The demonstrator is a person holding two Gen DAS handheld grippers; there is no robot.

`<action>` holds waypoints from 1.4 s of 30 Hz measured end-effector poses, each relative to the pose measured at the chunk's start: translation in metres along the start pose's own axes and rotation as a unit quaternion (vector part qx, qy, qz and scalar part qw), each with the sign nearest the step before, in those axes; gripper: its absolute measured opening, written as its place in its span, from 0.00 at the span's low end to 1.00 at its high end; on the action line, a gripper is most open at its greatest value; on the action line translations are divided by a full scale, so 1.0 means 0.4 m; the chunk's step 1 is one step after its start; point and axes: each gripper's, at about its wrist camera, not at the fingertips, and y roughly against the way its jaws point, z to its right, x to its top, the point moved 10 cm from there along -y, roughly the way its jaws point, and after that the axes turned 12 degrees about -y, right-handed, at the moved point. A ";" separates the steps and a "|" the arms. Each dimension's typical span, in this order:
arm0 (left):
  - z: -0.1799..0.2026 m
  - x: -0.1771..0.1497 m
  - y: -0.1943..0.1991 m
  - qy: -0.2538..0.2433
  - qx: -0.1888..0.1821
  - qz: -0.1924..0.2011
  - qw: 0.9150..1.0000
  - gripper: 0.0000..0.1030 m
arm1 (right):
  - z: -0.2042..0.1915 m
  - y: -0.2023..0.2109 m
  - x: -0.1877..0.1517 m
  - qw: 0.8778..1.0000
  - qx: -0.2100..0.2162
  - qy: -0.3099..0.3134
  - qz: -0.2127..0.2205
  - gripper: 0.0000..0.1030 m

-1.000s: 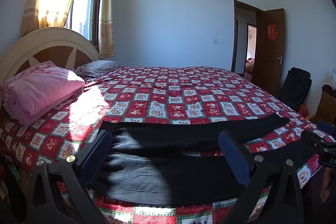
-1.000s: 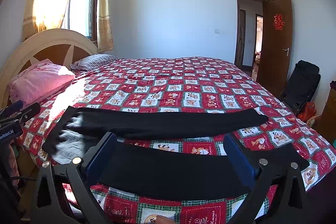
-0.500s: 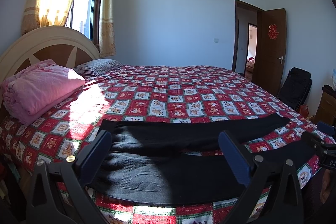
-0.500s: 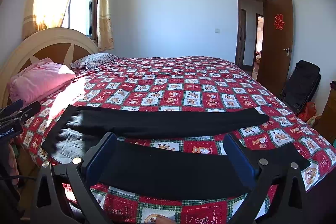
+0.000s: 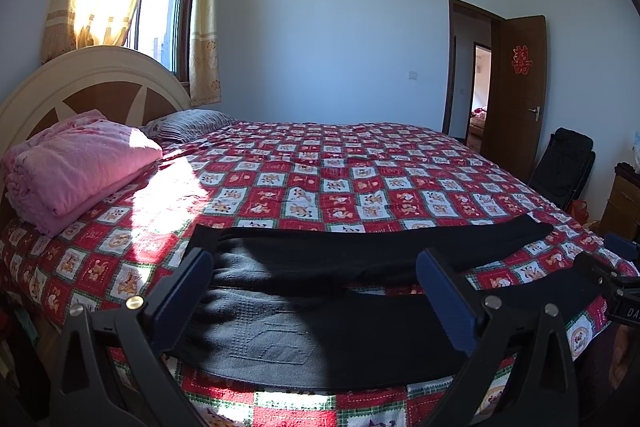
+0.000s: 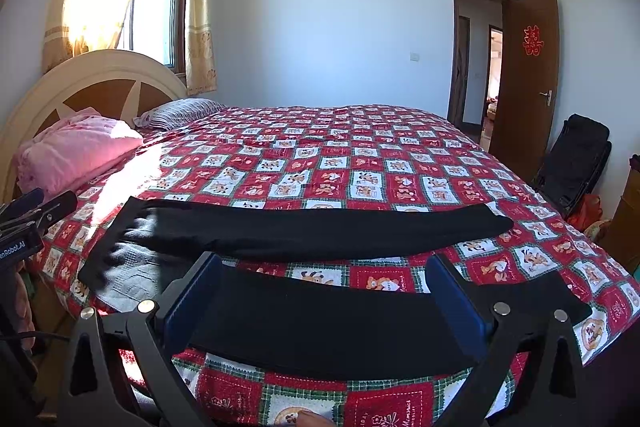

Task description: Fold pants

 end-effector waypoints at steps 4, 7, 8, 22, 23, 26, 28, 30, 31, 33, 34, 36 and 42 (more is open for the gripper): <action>0.000 -0.008 -0.002 0.001 0.000 -0.001 1.000 1.00 | 0.001 0.000 -0.002 1.000 0.000 -0.001 0.000 0.99; 0.002 -0.014 -0.006 0.001 -0.001 -0.004 1.000 1.00 | 0.001 -0.005 -0.006 1.000 -0.001 -0.001 -0.003 0.99; 0.002 -0.018 -0.006 0.001 -0.001 -0.005 1.000 1.00 | 0.000 -0.007 -0.007 1.000 -0.002 0.000 -0.003 0.99; -0.112 -0.055 -0.137 -0.008 0.037 -0.038 0.999 1.00 | 0.039 -0.101 -0.045 0.999 -0.028 0.007 -0.035 0.99; -0.145 -0.061 -0.163 -0.005 0.046 -0.046 0.998 1.00 | 0.053 -0.117 -0.052 0.999 -0.034 0.005 -0.040 0.99; -0.251 -0.093 -0.253 0.020 0.055 -0.073 0.996 1.00 | 0.103 -0.169 -0.078 0.997 -0.054 -0.005 -0.062 0.99; -0.308 -0.114 -0.317 0.003 0.071 -0.094 0.993 1.00 | 0.136 -0.199 -0.093 0.995 -0.063 -0.014 -0.073 0.99; -0.368 -0.131 -0.374 -0.007 0.089 -0.111 0.990 1.00 | 0.164 -0.224 -0.107 0.994 -0.072 -0.024 -0.081 0.99; -0.387 -0.138 -0.394 -0.010 0.090 -0.116 0.989 1.00 | 0.176 -0.237 -0.115 0.993 -0.074 -0.028 -0.085 0.99; -0.420 -0.150 -0.447 -0.001 0.078 -0.128 0.989 1.00 | 0.197 -0.266 -0.132 0.992 -0.074 -0.037 -0.098 0.99; -0.434 -0.156 -0.474 0.007 0.073 -0.135 0.988 1.00 | 0.206 -0.276 -0.139 0.991 -0.076 -0.041 -0.105 0.99; -0.445 -0.170 -0.527 0.016 0.059 -0.152 0.986 0.94 | 0.227 -0.299 -0.149 0.989 -0.077 -0.050 -0.118 0.99; -0.453 -0.225 -0.668 0.038 0.017 -0.209 0.977 0.66 | 0.269 -0.345 -0.127 0.988 -0.087 -0.047 -0.122 0.97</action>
